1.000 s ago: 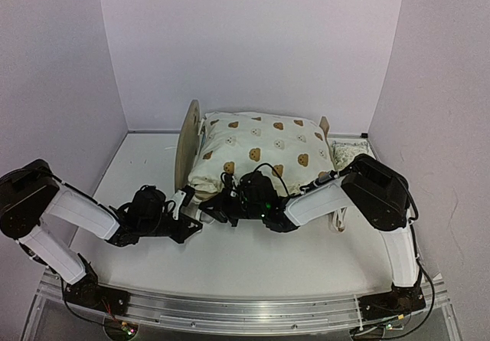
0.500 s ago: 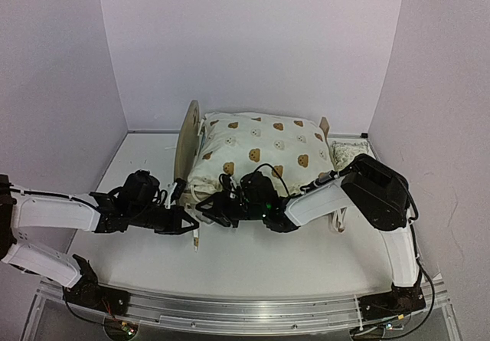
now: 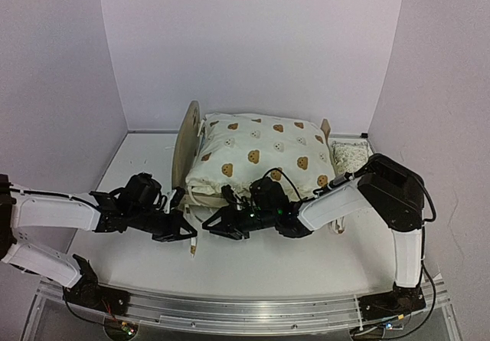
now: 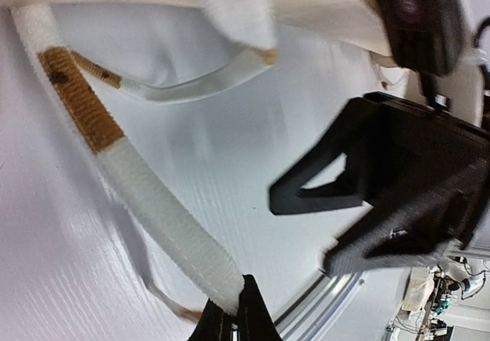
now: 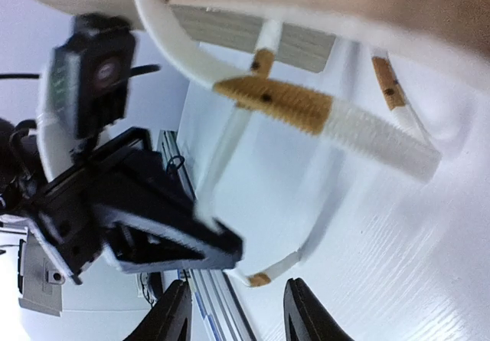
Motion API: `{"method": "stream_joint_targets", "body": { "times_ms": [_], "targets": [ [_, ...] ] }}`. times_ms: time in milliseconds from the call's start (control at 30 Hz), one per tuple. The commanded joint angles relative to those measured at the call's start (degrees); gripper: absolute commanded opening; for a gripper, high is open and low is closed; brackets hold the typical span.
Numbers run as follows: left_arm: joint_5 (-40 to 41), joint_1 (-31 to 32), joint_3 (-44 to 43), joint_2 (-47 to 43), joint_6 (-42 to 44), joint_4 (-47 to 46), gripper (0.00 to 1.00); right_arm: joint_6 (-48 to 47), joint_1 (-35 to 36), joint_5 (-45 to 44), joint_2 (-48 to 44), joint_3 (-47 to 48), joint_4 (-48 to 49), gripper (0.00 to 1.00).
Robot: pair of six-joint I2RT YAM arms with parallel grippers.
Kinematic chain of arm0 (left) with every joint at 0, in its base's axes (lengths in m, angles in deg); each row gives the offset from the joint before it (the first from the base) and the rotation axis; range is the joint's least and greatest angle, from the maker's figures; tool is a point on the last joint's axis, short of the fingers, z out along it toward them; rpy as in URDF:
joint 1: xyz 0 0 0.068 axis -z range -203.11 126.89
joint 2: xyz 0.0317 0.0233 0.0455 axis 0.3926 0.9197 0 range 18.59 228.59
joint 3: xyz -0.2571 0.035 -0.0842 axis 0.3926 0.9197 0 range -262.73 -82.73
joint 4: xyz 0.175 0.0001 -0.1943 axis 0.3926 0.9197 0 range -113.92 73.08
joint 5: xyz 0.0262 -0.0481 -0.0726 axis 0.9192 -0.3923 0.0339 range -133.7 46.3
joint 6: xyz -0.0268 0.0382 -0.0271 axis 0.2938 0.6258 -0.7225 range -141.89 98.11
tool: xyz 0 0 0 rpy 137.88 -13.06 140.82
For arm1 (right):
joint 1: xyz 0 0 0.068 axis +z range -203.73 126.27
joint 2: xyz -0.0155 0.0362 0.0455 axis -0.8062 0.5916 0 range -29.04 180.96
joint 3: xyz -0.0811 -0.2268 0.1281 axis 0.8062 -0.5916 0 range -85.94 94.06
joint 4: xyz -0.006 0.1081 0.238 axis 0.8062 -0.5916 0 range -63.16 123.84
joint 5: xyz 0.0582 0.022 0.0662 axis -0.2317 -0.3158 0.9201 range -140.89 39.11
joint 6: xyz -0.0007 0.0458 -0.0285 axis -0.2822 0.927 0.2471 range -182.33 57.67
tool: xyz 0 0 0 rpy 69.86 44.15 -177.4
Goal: Set up the pet bed
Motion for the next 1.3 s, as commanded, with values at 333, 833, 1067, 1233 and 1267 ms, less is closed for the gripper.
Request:
{"method": "stream_joint_targets", "body": {
  "times_ms": [333,833,1067,1233,1267],
  "targets": [
    [7.9,-0.3,3.1,8.6,0.0,-5.8,0.19,-15.6,1.3,-8.0,-3.8,-5.0,-1.5,0.45],
    [10.2,-0.3,6.2,-5.1,-0.1,0.8,0.57,-27.1,5.1,-24.0,4.1,-0.1,3.9,0.55],
    [10.6,-0.3,7.9,-10.8,-0.4,3.3,0.63,-29.2,6.1,-31.1,8.5,3.5,6.4,0.59],
    [12.6,-0.3,8.6,-14.6,-0.5,5.9,0.64,-29.8,6.5,-36.7,11.8,5.6,9.5,0.59],
    [13.1,-0.3,8.8,-15.5,-0.6,6.3,0.64,-29.9,6.5,-37.9,12.6,6.2,9.7,0.59]
  ]
}}
